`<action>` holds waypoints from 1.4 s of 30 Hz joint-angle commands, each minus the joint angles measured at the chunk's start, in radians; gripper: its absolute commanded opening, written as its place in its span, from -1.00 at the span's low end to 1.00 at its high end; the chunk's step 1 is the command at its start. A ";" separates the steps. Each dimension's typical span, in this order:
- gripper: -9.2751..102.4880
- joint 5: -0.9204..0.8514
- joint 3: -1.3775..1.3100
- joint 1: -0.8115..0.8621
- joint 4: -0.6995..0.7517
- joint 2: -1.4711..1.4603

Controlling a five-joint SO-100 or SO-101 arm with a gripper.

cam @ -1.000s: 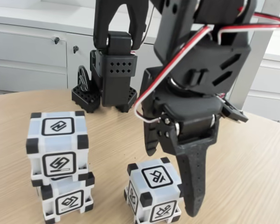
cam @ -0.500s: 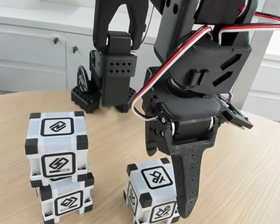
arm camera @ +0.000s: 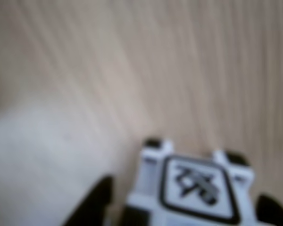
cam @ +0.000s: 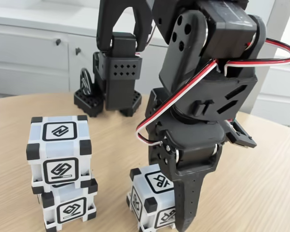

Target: Stack cubes from left to right.

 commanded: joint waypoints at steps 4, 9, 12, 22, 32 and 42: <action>-0.38 0.005 -0.006 0.012 0.005 0.006; -0.46 0.009 -0.014 0.012 0.006 0.020; -0.47 0.011 -0.020 0.012 0.020 0.021; -0.51 0.041 -0.023 0.012 0.023 0.094; -0.50 0.087 -0.026 0.006 0.023 0.387; -0.50 0.110 -0.026 -0.008 0.025 0.657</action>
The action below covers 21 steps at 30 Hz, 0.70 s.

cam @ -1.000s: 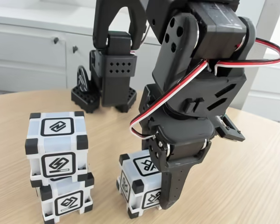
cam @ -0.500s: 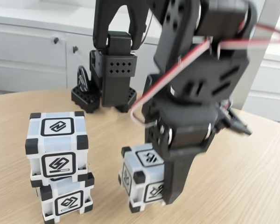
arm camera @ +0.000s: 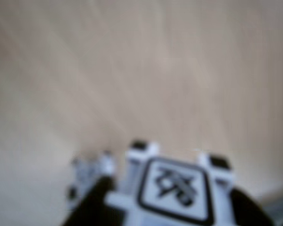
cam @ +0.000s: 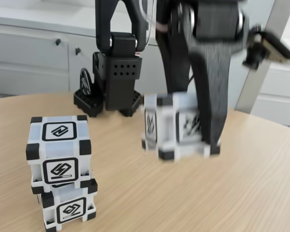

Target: Stack cubes from left to right.

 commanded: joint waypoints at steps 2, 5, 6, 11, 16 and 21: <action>-0.50 -0.003 -0.026 -0.002 -0.003 0.112; -0.51 -0.015 -0.026 0.012 -0.002 0.149; -0.51 -0.021 -0.026 0.014 0.000 0.158; -0.51 -0.072 -0.026 0.014 0.124 0.202; -0.51 -0.098 -0.026 0.017 0.187 0.212; -0.52 -0.123 -0.026 0.072 0.187 0.216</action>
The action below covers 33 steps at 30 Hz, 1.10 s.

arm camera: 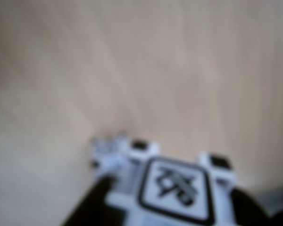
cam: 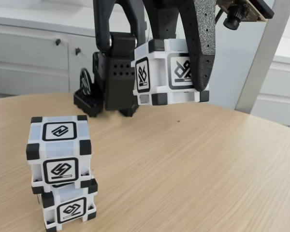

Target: Stack cubes from left to right.

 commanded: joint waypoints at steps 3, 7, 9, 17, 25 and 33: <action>-0.51 -0.054 -0.026 0.124 -0.009 0.058; -0.51 -0.095 -0.026 0.192 -0.011 0.061; -0.51 -0.110 -0.025 0.213 -0.011 0.061; -0.51 -0.190 -0.023 0.339 -0.011 0.058; -0.51 -0.239 -0.006 0.400 -0.011 0.043; -0.51 -0.265 -0.006 0.402 -0.011 0.040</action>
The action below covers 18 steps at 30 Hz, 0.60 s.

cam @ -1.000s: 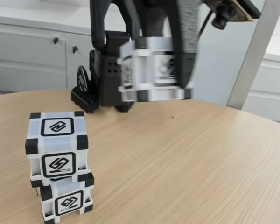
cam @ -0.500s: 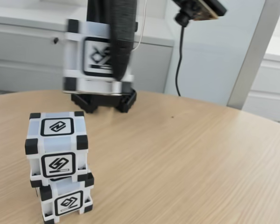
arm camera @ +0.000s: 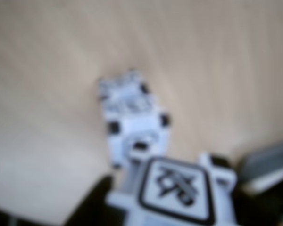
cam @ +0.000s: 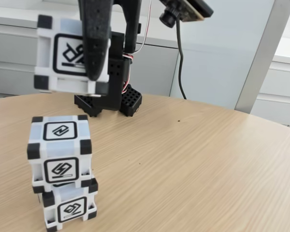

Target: Stack cubes from left to right.

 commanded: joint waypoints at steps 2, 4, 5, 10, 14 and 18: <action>-0.51 -0.003 -0.008 0.006 -0.009 0.014; -0.51 0.002 -0.008 0.006 -0.009 0.014; -0.51 0.003 -0.006 0.006 -0.009 0.012; -0.51 0.025 -0.006 0.008 -0.009 0.012; -0.51 0.026 -0.006 0.067 -0.011 0.012; -0.51 0.020 -0.006 0.106 -0.011 0.012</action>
